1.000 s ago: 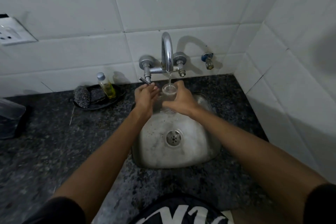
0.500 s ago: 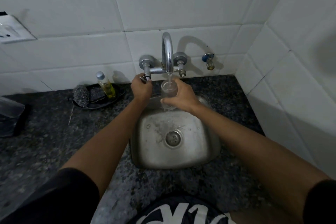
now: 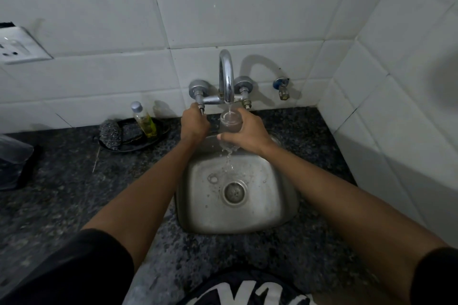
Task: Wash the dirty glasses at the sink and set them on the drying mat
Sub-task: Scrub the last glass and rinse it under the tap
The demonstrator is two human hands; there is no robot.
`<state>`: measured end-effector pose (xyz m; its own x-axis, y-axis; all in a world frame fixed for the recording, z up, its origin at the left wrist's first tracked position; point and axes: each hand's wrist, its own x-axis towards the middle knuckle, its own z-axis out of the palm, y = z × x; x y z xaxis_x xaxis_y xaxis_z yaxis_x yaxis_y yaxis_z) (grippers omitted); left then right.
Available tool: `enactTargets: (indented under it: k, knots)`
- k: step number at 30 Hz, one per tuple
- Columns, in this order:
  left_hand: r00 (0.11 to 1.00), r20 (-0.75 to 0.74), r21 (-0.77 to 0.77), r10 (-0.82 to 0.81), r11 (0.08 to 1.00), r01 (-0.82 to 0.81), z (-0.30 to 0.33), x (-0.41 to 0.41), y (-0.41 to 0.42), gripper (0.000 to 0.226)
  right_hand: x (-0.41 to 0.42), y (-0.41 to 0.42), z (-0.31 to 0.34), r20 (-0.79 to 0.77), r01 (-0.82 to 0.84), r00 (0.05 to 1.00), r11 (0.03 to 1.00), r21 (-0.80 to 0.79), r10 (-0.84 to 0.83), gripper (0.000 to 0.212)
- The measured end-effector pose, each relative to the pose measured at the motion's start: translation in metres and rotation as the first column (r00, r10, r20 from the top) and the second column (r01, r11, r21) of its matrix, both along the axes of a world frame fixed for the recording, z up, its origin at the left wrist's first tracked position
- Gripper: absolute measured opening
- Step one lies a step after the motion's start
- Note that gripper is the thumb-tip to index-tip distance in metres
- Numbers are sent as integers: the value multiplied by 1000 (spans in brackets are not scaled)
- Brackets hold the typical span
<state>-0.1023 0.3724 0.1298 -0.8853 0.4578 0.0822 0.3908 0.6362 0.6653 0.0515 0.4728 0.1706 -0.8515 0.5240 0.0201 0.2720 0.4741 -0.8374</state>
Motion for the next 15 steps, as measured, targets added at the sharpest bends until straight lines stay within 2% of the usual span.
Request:
enactTargets:
  k: [5,12,15]
  knots:
    - [996,-22,60,-89,994,90,4,4,-20,25,0,1,-2,-16,-2,1000,1000,9,2,69]
    - [993,-57,224,-100,968,110,11,27,-46,55,6,-2,-6,-34,20,999,1000,17,-19,72]
    - [994,-38,202,-106,973,112,9,34,-54,65,9,-5,-6,-61,34,998,999,22,-32,70]
